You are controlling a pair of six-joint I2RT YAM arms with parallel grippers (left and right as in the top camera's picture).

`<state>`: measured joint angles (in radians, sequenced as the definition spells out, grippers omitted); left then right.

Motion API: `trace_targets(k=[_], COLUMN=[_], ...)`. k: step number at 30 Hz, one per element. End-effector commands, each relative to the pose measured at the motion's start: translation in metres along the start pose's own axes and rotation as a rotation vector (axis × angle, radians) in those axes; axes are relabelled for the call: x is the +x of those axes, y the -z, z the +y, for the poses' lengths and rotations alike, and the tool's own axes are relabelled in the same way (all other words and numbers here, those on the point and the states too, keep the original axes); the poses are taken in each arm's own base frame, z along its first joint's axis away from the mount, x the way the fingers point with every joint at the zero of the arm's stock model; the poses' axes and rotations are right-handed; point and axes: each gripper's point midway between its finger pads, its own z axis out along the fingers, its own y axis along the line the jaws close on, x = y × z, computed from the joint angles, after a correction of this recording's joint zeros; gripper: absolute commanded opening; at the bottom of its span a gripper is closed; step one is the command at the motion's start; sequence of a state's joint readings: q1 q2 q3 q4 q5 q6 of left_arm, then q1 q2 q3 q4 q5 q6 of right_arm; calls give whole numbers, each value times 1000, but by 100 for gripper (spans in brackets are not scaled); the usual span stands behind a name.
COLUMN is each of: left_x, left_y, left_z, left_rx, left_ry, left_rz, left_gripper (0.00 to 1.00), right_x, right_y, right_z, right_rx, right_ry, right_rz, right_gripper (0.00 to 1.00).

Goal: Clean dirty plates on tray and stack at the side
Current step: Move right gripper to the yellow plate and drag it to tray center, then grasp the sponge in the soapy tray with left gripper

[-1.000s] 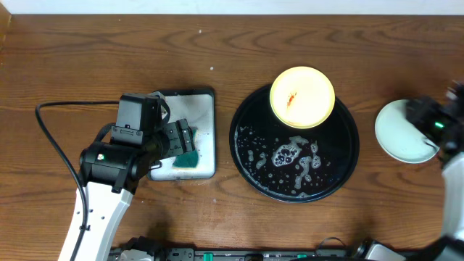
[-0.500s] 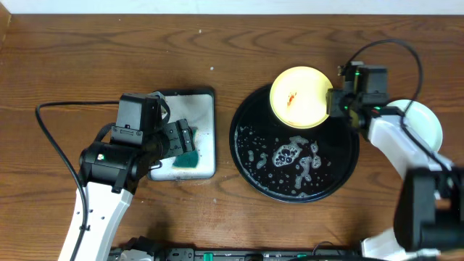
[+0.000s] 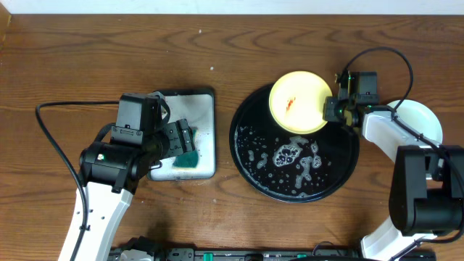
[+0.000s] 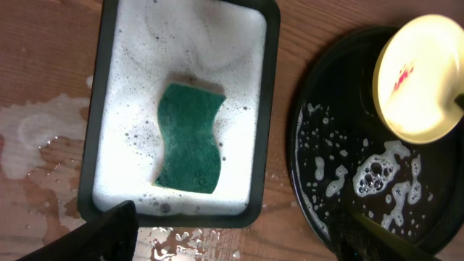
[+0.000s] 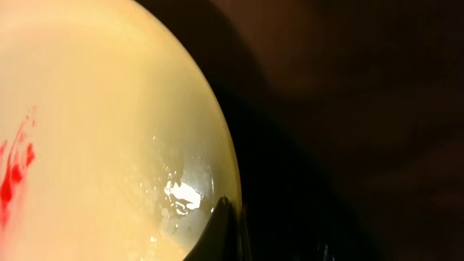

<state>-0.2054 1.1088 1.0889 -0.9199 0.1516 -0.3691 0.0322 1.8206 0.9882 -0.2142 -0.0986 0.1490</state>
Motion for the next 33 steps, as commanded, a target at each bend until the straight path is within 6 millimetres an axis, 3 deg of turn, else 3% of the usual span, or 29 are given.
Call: trace_targets(k=[1, 7, 12, 16, 21, 24, 26, 30, 33], left_x=[-5, -5, -5, -5, -5, -5, -5, -4, 0], left_y=[5, 5, 5, 5, 5, 5, 5, 4, -4], left_z=[-2, -2, -2, -2, -2, -2, -2, -1, 6], left_rx=[4, 4, 4, 4, 4, 4, 5, 0, -33], left_ry=[-2, -2, -2, -2, -2, -2, -2, -2, 1], left_rz=[-17, -18, -18, -18, -18, -17, -17, -15, 4], left_gripper=[84, 84, 84, 84, 84, 84, 84, 84, 84], right_x=[8, 23, 64, 103, 133, 124, 108, 82, 66], right_y=[19, 80, 119, 121, 93, 75, 75, 100, 130], right_z=[6, 21, 25, 25, 26, 31, 38, 62, 79], right_rx=[-9, -61, -39, -7, 16, -27, -66, -186, -271], right_ry=[-90, -132, -172, -172, -250, -133, 0, 157, 228], right_rz=[37, 88, 226, 366, 367, 263, 205, 138, 74], right_gripper=[1, 1, 1, 1, 1, 4, 11, 28, 36])
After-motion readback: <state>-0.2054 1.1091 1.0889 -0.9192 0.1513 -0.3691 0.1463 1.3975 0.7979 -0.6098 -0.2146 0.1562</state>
